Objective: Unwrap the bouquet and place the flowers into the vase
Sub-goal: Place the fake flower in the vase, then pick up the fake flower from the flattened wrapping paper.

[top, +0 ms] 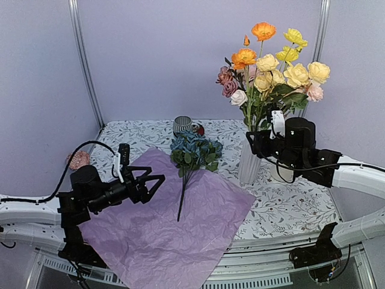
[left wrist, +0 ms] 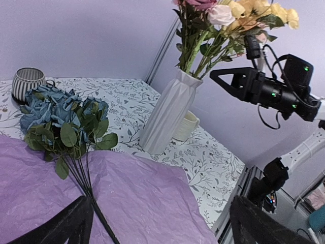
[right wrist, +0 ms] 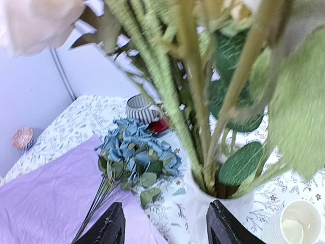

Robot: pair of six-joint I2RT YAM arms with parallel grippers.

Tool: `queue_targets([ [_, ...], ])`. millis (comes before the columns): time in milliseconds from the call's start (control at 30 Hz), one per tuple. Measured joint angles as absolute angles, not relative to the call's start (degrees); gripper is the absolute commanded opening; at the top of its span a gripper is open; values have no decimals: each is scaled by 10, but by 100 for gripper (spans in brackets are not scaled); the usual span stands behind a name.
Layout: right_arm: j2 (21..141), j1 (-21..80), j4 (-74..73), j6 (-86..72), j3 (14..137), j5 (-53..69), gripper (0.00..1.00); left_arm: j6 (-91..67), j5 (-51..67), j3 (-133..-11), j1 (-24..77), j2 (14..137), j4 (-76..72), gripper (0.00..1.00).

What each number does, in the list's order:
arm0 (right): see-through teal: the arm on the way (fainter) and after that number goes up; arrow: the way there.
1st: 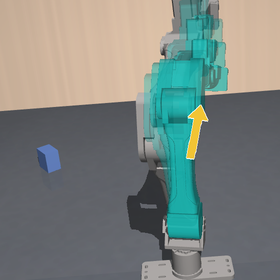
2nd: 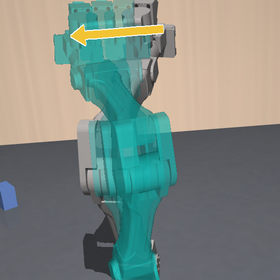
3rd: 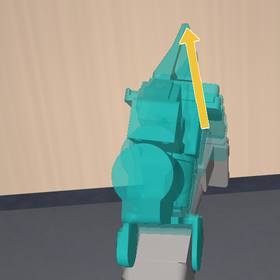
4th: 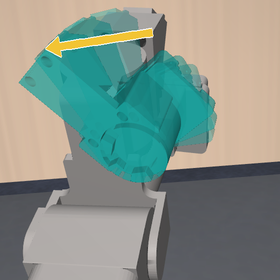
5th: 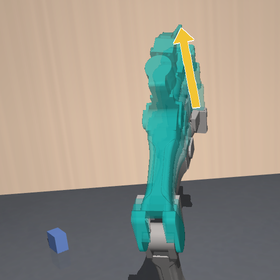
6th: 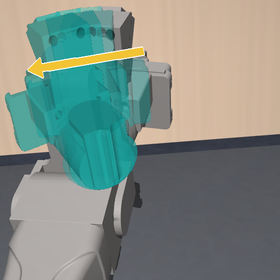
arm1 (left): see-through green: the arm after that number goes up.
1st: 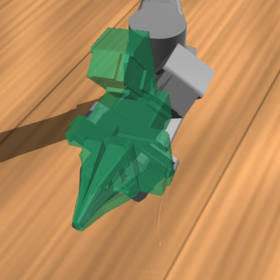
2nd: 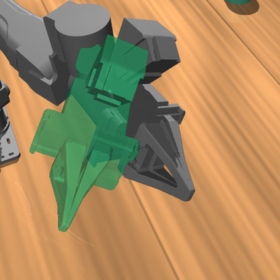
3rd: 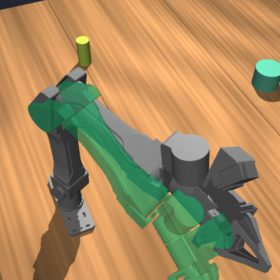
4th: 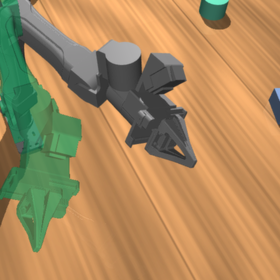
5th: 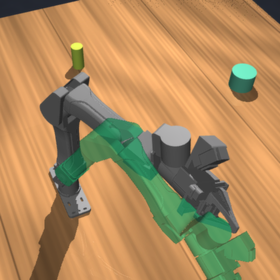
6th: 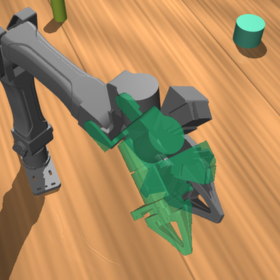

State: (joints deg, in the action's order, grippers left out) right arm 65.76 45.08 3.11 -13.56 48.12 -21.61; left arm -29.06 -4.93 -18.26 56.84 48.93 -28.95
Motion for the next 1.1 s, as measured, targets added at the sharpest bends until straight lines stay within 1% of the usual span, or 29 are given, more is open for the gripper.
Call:
queue_targets([
  [233,620,489,-35,-144,474,-189,62,-316,-91,-256,568,584,-218,94],
  [500,592,510,-61,-164,446,-155,68,-355,-108,-319,550,683,-149,93],
  [767,582,559,-64,-175,422,-127,69,-367,-88,-363,509,761,-114,90],
  [967,582,594,-46,-183,402,-103,69,-367,-67,-426,487,832,-84,85],
  [1100,590,606,-22,-183,392,-87,69,-366,-52,-466,486,884,-65,83],
])
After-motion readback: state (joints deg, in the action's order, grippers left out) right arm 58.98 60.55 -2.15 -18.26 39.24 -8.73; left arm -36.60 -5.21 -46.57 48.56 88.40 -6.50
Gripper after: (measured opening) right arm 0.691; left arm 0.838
